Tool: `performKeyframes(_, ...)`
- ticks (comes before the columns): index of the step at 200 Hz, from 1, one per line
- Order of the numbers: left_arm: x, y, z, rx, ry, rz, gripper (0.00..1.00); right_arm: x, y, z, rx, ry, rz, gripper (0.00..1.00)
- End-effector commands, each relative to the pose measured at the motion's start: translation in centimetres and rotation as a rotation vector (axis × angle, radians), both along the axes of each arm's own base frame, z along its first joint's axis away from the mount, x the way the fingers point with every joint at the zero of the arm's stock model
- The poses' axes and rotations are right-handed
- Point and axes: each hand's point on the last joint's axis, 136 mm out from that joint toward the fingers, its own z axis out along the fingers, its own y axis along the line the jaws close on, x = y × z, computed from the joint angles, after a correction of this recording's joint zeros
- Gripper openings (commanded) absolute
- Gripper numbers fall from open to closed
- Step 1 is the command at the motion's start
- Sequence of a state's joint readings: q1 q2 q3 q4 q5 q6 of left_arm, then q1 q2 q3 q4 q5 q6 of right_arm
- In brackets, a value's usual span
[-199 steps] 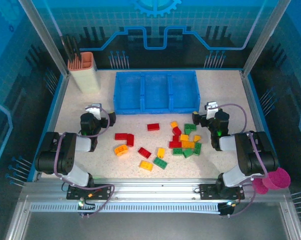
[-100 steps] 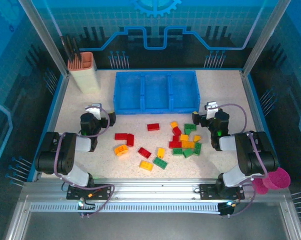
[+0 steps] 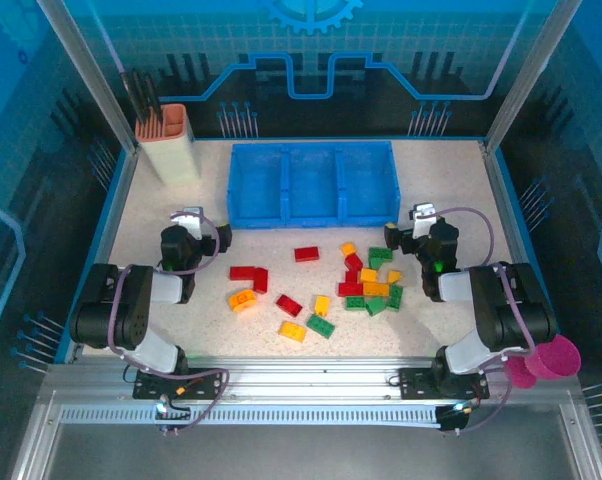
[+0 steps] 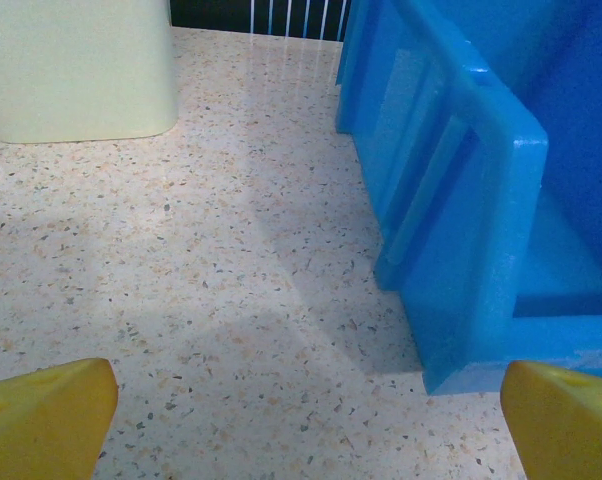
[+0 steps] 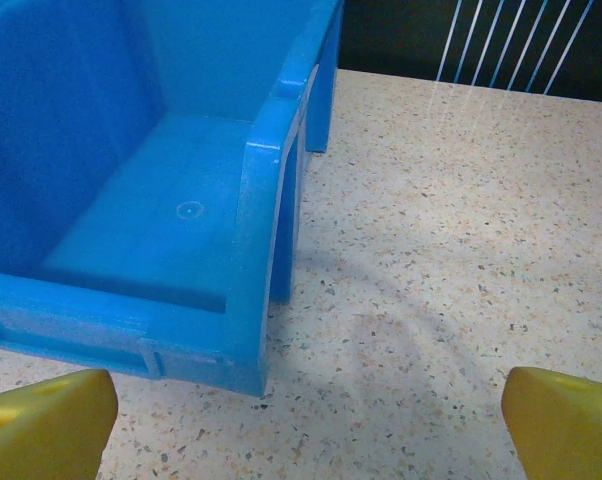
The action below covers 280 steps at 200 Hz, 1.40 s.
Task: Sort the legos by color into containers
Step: Pick up the lego from the center of the table.
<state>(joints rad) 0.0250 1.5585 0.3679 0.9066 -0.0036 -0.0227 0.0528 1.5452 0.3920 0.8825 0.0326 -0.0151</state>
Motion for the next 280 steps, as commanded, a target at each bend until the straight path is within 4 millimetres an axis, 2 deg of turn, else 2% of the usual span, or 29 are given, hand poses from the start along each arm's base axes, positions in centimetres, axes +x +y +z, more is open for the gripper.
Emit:
performKeyframes(1, 0.6, -0.1, 1.1, 0.018, -0.035, -0.004, 0.99, 0.3, 0.2, 0.6, 0.004, -0.020, 0.007, 1.00)
performKeyframes(132, 0.6, -0.1, 1.2, 0.019, -0.037, -0.005, 0.99, 0.3, 0.1, 0.6, 0.015, -0.017, 0.011, 1.00)
performKeyframes(146, 0.6, -0.1, 1.2, 0.019, -0.037, -0.004, 0.99, -0.1, 1.3, 1.0, 0.011, -0.040, 0.086, 1.00)
performKeyframes(162, 0.7, -0.2, 1.3, 0.016, -0.038, -0.009, 0.99, -1.1, 2.6, 2.8, -0.025, -0.060, 0.136, 1.00)
performKeyframes(176, 0.9, -1.2, 2.6, 0.013, 0.008, -0.071, 0.99, -2.2, 4.0, 5.8, -0.073, -0.073, 0.185, 1.00)
performKeyframes(185, 0.8, -2.1, 4.9, 0.011, 0.038, -0.121, 0.99, -2.9, 5.1, 8.1, -0.082, -0.076, 0.217, 1.00)
performKeyframes(198, 0.6, -2.6, 9.2, 0.007, 0.076, -0.131, 0.99, -3.9, 7.0, 11.5, -0.041, -0.078, 0.280, 1.00)
performKeyframes(199, 0.6, -2.6, 9.6, 0.007, 0.079, -0.131, 0.99, -3.7, 7.2, 12.5, -0.036, -0.100, 0.286, 1.00)
performKeyframes(201, 0.6, -2.6, 10.3, 0.007, 0.078, -0.131, 1.00, -4.2, 7.7, 12.0, -0.030, -0.062, 0.307, 1.00)
performKeyframes(206, 0.3, -2.8, 11.9, 0.009, 0.087, -0.136, 0.99, -4.9, 9.1, 13.4, -0.011, -0.042, 0.367, 1.00)
performKeyframes(217, -0.4, -3.3, 15.3, 0.001, 0.082, -0.153, 0.99, -6.2, 11.6, 15.1, -0.013, 0.016, 0.469, 1.00)
performKeyframes(226, -1.1, -3.6, 17.7, -0.013, 0.078, -0.172, 0.99, -7.4, 13.3, 15.5, -0.070, 0.074, 0.543, 1.00)
performKeyframes(236, -2.1, -4.5, 19.8, -0.028, 0.084, -0.216, 0.99, -8.0, 14.9, 17.2, -0.158, 0.092, 0.613, 0.96)
performKeyframes(252, -3.9, -5.4, 21.7, -0.020, 0.117, -0.280, 0.99, -9.7, 18.0, 17.0, -0.307, 0.131, 0.768, 0.95)
performKeyframes(280, -6.8, -6.9, 22.5, -0.062, 0.170, -0.369, 0.99, -11.8, 23.4, 15.4, -0.417, 0.197, 1.021, 0.97)
